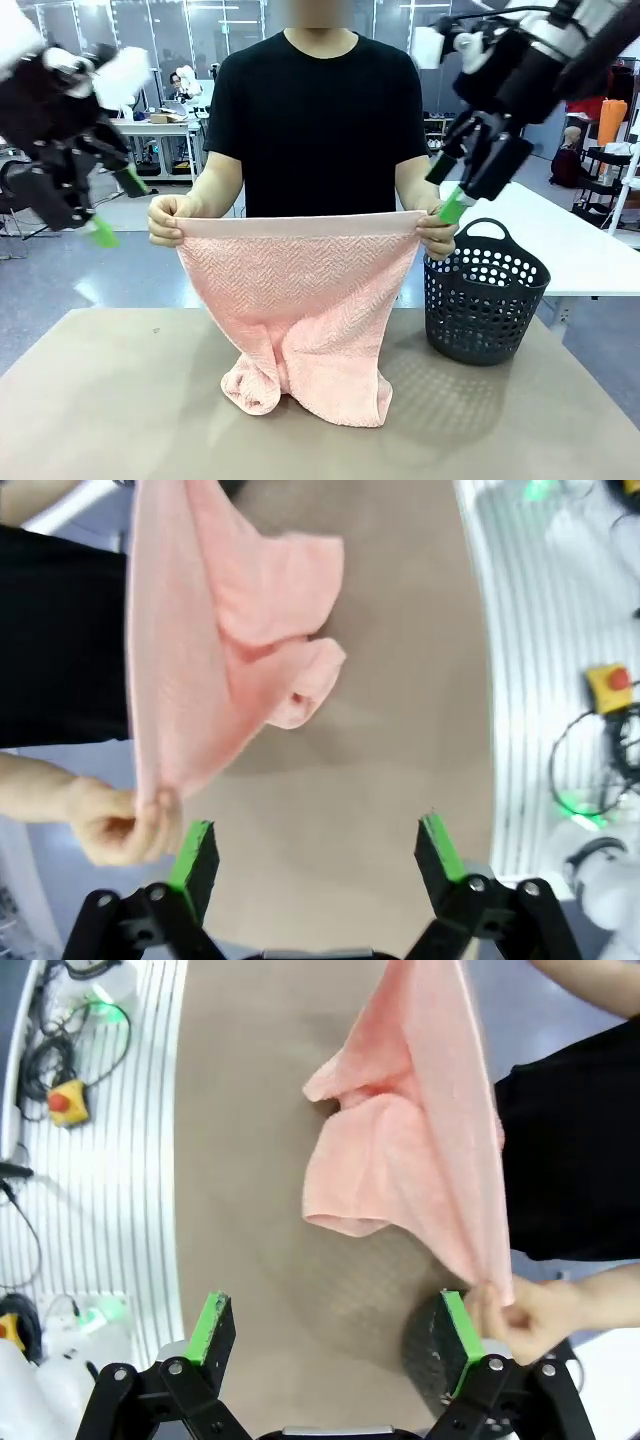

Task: Fold the towel.
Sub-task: Grab the top end of the 100 cm Hotel Towel extended by the human.

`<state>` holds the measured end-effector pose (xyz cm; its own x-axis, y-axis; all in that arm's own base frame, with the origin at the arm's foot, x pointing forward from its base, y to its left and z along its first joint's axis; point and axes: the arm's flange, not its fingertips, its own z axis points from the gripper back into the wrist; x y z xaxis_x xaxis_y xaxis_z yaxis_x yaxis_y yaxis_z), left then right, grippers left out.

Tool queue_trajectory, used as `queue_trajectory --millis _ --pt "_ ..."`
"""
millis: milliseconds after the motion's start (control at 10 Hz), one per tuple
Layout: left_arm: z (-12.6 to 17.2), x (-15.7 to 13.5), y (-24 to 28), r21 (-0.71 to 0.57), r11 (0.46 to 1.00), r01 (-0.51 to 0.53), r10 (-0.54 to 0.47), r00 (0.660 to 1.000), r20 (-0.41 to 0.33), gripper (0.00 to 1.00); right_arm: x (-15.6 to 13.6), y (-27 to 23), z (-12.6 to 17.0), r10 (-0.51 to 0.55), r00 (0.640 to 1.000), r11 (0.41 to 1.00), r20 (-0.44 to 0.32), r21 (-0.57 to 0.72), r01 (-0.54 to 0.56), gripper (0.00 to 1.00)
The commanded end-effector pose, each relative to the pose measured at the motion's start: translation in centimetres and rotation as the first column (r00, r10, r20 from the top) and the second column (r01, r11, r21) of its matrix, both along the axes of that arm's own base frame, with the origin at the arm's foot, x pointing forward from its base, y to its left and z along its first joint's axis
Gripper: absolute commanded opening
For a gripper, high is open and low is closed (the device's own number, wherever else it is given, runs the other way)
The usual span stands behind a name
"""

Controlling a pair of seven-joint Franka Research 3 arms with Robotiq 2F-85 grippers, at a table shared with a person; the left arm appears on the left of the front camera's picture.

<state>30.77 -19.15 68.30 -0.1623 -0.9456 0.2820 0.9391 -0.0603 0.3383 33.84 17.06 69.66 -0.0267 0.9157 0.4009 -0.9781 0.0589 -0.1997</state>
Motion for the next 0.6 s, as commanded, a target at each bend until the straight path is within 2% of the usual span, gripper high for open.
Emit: queue_trajectory --millis 0,200,300,500 --pt "0.7 2.6 -2.2 0.035 0.999 -0.029 0.027 0.998 0.052 1.00 1.2 1.0 0.9 0.001 0.993 0.994 0.117 -0.110 0.012 1.00" --pt "1.2 4.6 -4.3 0.087 0.996 -0.025 0.018 0.997 0.078 1.00 2.3 2.7 1.2 0.023 0.992 0.989 0.125 -0.145 -0.005 1.00" --pt "1.3 5.1 -5.1 0.112 0.993 -0.035 0.025 0.996 0.084 1.00 3.6 3.1 0.8 -0.018 0.993 0.988 0.118 -0.152 0.036 1.00" --pt "1.3 7.1 -6.4 0.138 0.990 -0.022 0.009 0.996 0.092 1.00 5.3 4.2 0.1 -0.021 0.994 0.983 0.112 -0.181 0.041 1.00"
